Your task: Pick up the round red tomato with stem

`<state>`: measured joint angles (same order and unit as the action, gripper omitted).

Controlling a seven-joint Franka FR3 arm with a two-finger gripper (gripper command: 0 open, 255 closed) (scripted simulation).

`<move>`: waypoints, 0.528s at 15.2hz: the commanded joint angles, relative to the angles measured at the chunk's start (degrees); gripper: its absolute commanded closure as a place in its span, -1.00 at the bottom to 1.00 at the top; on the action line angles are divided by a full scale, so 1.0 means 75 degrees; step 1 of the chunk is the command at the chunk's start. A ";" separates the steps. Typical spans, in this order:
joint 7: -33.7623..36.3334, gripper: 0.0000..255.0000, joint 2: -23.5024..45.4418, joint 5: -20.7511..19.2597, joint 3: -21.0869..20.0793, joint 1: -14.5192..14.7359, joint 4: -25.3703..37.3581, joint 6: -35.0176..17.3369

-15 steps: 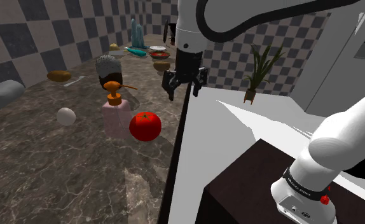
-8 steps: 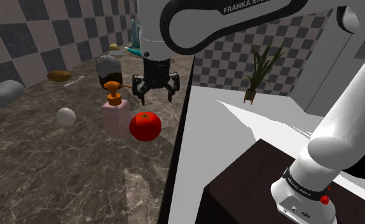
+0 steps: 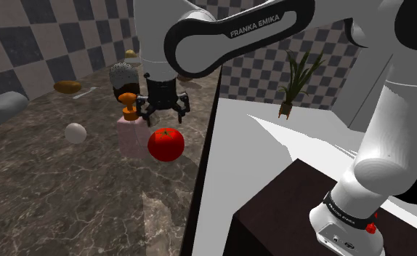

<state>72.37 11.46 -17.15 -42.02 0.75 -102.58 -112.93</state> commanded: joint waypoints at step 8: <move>0.0135 1.00 0.0132 -0.0137 0.0033 0.0032 -0.0239 -0.0325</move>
<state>73.37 12.42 -18.17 -41.78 0.98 -104.33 -115.34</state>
